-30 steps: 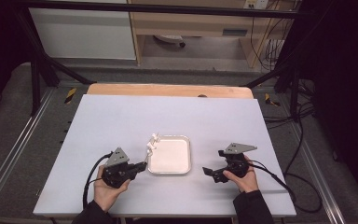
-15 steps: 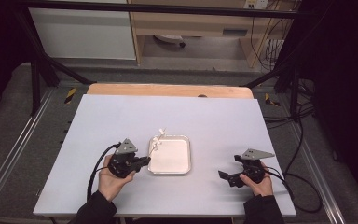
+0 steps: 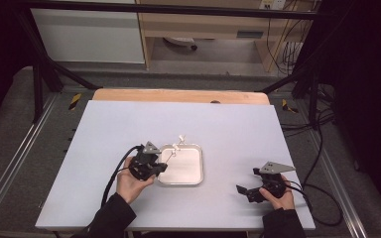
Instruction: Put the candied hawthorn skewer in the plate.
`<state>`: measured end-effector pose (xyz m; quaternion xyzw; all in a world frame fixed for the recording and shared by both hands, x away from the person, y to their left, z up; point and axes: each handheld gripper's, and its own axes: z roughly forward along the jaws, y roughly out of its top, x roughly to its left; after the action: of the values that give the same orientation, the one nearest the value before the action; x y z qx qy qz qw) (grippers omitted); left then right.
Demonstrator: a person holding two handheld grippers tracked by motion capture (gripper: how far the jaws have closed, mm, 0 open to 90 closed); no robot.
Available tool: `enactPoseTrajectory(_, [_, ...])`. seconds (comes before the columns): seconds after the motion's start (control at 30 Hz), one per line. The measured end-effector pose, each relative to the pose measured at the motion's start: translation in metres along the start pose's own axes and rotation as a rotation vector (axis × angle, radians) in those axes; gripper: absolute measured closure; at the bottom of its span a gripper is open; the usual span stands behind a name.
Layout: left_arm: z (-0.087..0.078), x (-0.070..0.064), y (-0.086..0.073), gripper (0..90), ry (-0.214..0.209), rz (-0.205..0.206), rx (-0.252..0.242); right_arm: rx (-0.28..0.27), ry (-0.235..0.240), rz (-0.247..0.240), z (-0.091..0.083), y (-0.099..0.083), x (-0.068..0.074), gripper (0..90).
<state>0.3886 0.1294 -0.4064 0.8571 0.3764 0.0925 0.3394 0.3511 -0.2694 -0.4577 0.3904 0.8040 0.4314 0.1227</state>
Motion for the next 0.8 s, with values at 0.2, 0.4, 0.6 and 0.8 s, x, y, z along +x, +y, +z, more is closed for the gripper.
enactPoseTrajectory(0.2, [0.014,-0.004,0.003,88.7,0.031,0.007,0.056,-0.003,0.005,-0.005,-0.001,-0.001,0.0,0.7])
enactPoseTrajectory(0.4, [0.024,-0.006,0.002,88.6,0.059,0.012,0.117,-0.008,0.007,-0.006,-0.002,-0.002,-0.001,0.7])
enactPoseTrajectory(0.6, [0.028,-0.007,0.002,88.4,0.067,0.014,0.152,-0.006,0.006,-0.002,-0.002,-0.002,-0.001,0.7])
enactPoseTrajectory(0.8, [0.03,-0.01,0.001,87.7,0.074,0.024,0.17,-0.007,0.009,0.001,-0.001,-0.002,0.0,0.7])
